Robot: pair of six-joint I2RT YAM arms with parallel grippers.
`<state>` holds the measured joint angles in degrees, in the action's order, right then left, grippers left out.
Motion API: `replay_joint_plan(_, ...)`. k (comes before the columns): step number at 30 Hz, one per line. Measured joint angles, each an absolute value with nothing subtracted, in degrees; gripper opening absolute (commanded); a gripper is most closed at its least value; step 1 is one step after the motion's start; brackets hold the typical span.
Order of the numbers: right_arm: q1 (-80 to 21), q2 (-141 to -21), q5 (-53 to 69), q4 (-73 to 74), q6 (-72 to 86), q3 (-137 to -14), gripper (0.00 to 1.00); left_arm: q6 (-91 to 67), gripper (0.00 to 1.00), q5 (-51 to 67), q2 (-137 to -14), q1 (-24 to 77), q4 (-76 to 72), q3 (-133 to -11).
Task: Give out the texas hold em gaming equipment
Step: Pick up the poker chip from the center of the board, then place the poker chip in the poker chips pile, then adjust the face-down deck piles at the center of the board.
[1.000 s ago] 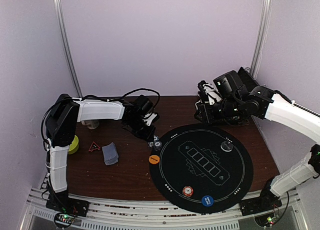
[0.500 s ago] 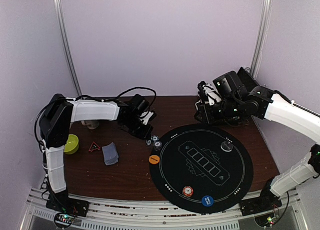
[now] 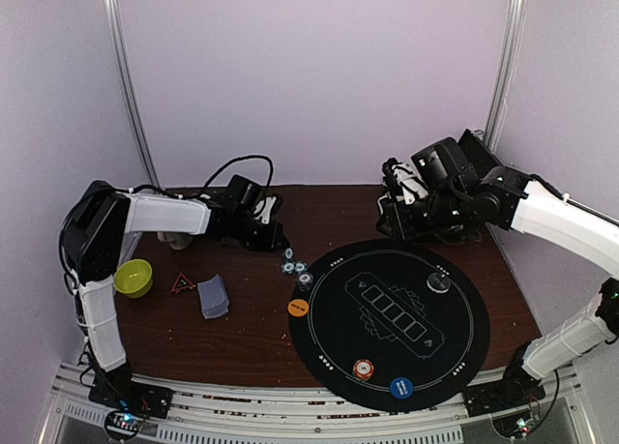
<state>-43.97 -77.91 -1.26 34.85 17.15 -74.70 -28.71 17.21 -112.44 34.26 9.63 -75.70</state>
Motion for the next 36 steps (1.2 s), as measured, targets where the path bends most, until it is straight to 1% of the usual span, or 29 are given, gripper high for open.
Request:
replay_joint_plan(11,-44.0,-77.9,-1.2,35.4,17.1,-74.7,0.41,-31.4,0.0,19.4,-118.3,33.9,7.7,-77.3)
replay_joint_plan(12,-44.0,-77.9,-1.2,35.5,17.2,-74.7,0.41,-31.6,0.04,19.4,-118.4,33.7,7.4,-77.3)
replay_joint_plan(13,-44.0,-77.9,-1.2,35.5,17.1,-74.7,0.41,-31.7,0.12,19.5,-118.5,33.6,7.3,-77.3)
replay_joint_plan(15,-44.0,-77.9,-1.2,35.5,17.1,-74.7,0.41,-31.8,0.22,19.5,-118.7,33.5,7.3,-77.3)
replay_joint_plan(18,-44.0,-77.9,-1.3,35.5,17.2,-74.7,0.42,-31.9,0.31,18.9,-119.1,33.3,8.3,-77.3)
replay_joint_plan(23,-44.0,-77.9,-1.2,35.5,17.3,-74.7,0.43,-31.2,0.54,17.5,-119.2,33.3,12.2,-77.5)
replay_joint_plan(27,-44.0,-77.9,-1.2,35.5,17.4,-74.7,0.44,-29.4,0.66,15.0,-118.7,33.6,16.7,-79.4)
replay_joint_plan(29,-44.0,-78.0,-1.2,35.4,17.4,-74.7,0.45,-28.4,0.73,12.5,-117.4,33.9,19.5,-81.0)
replay_joint_plan(31,-44.0,-78.0,-1.3,35.4,17.5,-74.7,0.51,-27.4,0.84,8.6,-114.5,34.5,22.8,-82.4)
replay_joint_plan(32,-44.0,-78.0,-1.5,35.4,17.7,-74.7,0.57,-27.1,0.94,6.0,-112.6,34.9,24.2,-82.7)
replay_joint_plan(33,-44.1,-78.0,-2.0,35.4,17.8,-74.7,0.64,-27.1,0.98,3.0,-110.0,35.4,25.7,-82.8)
replay_joint_plan(35,-44.1,-78.0,-3.1,35.2,18.2,-74.7,0.96,-27.7,0.98,-3.0,-104.1,36.6,29.1,-82.4)
replay_joint_plan(36,-44.1,-77.9,-4.0,35.2,18.0,-74.7,1.0,-28.8,0.98,-5.8,-100.9,37.0,30.4,-81.7)
